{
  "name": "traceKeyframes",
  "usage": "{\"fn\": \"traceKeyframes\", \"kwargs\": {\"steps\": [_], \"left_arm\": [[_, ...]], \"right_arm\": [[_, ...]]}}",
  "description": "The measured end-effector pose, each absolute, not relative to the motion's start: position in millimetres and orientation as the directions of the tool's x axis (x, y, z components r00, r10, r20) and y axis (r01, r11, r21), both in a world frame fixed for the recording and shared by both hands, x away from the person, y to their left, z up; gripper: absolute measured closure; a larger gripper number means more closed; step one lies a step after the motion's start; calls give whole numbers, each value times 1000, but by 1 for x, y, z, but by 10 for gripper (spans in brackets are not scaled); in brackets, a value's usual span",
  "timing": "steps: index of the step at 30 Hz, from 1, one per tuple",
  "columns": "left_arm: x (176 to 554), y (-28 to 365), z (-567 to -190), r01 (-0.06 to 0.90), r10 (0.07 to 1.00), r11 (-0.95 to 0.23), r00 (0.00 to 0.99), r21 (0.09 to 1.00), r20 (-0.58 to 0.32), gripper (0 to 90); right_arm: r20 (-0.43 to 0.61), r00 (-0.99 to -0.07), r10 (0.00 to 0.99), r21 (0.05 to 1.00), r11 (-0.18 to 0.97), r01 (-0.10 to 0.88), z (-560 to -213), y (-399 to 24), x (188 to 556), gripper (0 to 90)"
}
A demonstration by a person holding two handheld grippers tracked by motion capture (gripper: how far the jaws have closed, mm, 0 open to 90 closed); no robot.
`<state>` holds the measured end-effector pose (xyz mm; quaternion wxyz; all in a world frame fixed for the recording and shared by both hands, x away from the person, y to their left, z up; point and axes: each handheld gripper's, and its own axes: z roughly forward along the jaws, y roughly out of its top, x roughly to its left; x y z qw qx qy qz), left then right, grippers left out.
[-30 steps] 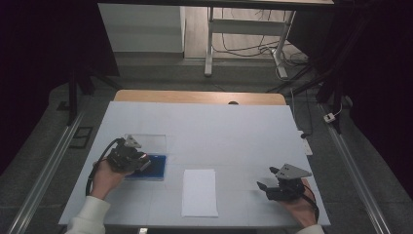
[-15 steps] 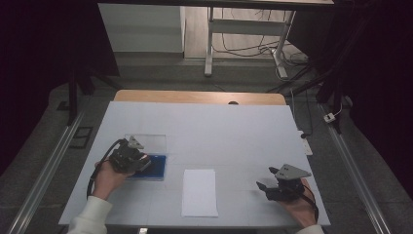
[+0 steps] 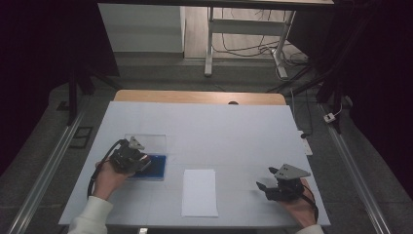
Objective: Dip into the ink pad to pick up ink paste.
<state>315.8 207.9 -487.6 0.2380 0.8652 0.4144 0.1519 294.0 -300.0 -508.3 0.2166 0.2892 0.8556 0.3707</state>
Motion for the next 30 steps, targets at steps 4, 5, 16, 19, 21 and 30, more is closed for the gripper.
{"fn": "traceKeyframes", "kwargs": {"steps": [4, 5, 16, 19, 21, 30], "left_arm": [[316, 209, -488, 647, 790, -538, 610, 541, 55, 708], [316, 209, -488, 647, 790, -537, 610, 541, 56, 707], [315, 209, -489, 645, 792, -535, 608, 545, 59, 707], [315, 208, -488, 643, 791, -539, 608, 544, 64, 707], [315, 208, -488, 643, 791, -538, 608, 545, 64, 705], [312, 208, -479, 614, 779, -547, 621, 569, 79, 703]], "right_arm": [[-158, -739, 655, 761, 558, 332, -508, -300, 294, 269], [-158, -738, 656, 760, 558, 333, -508, -300, 294, 269], [-156, -739, 655, 758, 559, 336, -509, -301, 294, 269], [-155, -739, 655, 757, 559, 337, -509, -300, 294, 269], [-156, -738, 657, 761, 556, 333, -508, -300, 294, 269], [-156, -737, 658, 764, 554, 333, -507, -302, 293, 269]]}}
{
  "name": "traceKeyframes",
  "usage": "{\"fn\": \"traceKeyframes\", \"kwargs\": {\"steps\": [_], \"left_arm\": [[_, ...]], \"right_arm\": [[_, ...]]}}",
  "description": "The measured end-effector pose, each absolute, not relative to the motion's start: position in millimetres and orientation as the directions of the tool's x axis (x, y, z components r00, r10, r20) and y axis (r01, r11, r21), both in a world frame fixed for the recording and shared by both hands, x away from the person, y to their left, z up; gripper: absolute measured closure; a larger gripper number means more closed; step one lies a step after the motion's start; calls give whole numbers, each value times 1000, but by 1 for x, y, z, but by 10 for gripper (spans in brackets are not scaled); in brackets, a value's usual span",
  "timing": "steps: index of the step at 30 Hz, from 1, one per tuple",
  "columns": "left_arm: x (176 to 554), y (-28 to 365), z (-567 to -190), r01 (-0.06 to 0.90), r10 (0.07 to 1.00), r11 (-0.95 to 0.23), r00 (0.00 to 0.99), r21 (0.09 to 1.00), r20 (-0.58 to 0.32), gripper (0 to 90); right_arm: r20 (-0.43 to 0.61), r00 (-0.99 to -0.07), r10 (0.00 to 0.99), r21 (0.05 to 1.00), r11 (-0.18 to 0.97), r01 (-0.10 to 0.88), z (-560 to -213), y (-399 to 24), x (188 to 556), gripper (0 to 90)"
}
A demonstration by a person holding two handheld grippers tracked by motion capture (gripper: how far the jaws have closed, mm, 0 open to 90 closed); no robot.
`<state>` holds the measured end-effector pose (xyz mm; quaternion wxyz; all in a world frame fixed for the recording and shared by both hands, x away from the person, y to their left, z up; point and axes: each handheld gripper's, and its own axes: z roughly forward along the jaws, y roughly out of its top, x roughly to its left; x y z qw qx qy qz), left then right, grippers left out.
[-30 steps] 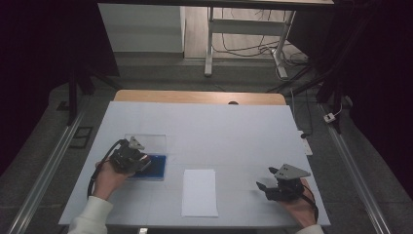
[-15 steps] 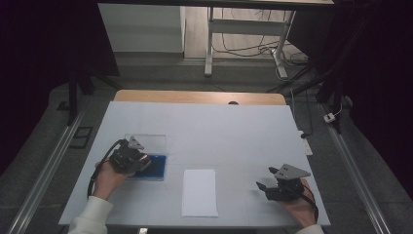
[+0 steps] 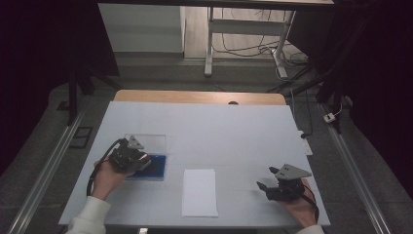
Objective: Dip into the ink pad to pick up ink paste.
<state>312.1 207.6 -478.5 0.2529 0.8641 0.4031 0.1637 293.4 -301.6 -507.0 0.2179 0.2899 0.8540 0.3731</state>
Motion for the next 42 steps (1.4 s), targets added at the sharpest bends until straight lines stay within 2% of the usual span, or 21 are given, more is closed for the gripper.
{"fn": "traceKeyframes", "kwargs": {"steps": [10, 29, 42], "left_arm": [[304, 218, -455, 594, 787, -498, 615, 632, 42, 703], [313, 231, -476, 663, 809, -497, 587, 560, 22, 702], [316, 229, -482, 671, 807, -503, 590, 545, 18, 702]], "right_arm": [[-155, -733, 663, 763, 552, 337, -507, -302, 292, 269], [-155, -734, 661, 759, 556, 340, -508, -303, 293, 269], [-156, -736, 659, 756, 559, 340, -509, -303, 293, 270]]}}
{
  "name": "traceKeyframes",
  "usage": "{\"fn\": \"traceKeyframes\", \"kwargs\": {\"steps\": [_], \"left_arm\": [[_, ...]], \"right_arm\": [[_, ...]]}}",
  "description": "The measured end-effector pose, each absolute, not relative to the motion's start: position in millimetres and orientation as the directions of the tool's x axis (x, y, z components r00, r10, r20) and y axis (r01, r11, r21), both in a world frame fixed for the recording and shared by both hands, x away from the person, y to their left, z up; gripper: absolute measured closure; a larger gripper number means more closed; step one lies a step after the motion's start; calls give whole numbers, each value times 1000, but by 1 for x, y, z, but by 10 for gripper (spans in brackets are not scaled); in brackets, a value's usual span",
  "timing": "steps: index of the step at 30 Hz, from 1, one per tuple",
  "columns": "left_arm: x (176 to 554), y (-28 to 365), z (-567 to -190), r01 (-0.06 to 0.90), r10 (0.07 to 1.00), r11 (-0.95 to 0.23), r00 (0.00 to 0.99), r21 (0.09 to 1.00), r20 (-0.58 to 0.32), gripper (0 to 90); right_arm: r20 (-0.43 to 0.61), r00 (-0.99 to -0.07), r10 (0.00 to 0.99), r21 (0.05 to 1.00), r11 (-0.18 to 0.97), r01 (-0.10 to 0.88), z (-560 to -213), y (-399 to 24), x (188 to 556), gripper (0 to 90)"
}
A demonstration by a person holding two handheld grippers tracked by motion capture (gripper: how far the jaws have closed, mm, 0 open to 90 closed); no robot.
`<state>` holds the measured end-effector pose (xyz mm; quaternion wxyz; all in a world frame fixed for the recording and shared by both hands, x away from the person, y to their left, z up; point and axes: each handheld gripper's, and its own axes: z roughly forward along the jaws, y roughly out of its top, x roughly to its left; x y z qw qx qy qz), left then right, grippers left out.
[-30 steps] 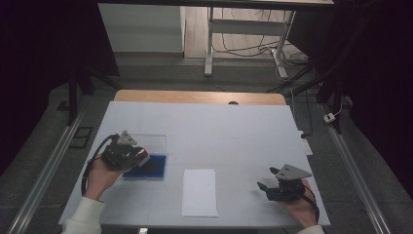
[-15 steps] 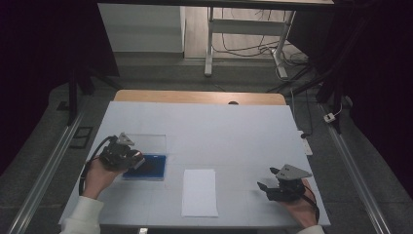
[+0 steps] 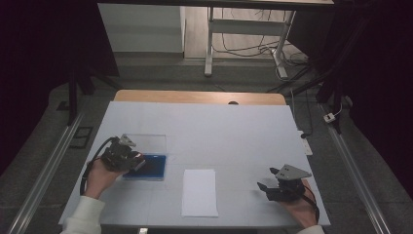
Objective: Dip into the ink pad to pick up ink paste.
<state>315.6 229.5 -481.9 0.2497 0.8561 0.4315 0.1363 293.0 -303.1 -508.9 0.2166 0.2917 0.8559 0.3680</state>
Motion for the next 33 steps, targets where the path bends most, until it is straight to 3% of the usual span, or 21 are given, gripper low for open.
{"fn": "traceKeyframes", "kwargs": {"steps": [33], "left_arm": [[316, 221, -486, 680, 809, -534, 584, 503, 69, 705]], "right_arm": [[-161, -738, 655, 753, 565, 337, -509, -301, 292, 270]]}}
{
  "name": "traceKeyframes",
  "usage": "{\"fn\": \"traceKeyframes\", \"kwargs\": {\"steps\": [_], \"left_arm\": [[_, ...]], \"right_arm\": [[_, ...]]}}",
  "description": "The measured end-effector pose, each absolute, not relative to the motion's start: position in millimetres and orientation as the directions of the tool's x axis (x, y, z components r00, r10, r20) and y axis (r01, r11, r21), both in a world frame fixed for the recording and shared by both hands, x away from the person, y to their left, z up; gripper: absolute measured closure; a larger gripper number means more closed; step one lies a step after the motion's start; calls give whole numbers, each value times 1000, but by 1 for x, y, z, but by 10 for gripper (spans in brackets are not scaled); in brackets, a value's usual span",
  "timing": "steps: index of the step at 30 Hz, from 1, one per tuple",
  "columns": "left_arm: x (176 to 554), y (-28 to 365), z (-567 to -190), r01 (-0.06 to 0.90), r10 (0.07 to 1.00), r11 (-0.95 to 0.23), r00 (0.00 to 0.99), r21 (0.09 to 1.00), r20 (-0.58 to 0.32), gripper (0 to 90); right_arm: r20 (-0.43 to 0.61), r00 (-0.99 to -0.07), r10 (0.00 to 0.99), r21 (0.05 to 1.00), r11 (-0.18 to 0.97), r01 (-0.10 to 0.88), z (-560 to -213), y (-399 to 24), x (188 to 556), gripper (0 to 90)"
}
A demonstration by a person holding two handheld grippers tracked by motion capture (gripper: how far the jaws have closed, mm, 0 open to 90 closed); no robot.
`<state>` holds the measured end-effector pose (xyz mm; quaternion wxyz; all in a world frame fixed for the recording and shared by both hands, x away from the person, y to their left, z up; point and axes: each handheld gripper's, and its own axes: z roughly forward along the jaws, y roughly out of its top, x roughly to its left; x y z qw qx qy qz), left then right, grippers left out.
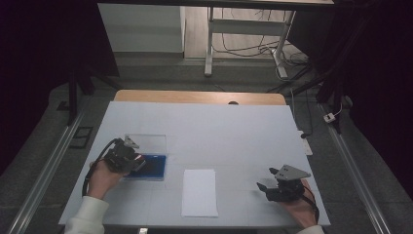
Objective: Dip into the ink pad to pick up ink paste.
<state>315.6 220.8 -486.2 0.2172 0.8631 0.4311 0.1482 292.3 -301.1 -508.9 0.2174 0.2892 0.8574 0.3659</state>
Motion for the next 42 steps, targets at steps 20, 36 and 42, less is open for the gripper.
{"fn": "traceKeyframes", "kwargs": {"steps": [20, 36, 42], "left_arm": [[315, 220, -487, 679, 809, -536, 583, 502, 76, 706], [314, 228, -483, 656, 803, -518, 594, 548, 48, 700], [307, 233, -465, 622, 808, -461, 589, 633, 10, 701]], "right_arm": [[-161, -738, 655, 753, 565, 337, -509, -301, 292, 270], [-158, -735, 659, 759, 557, 336, -507, -303, 291, 270], [-161, -732, 662, 756, 559, 339, -508, -304, 292, 270]]}}
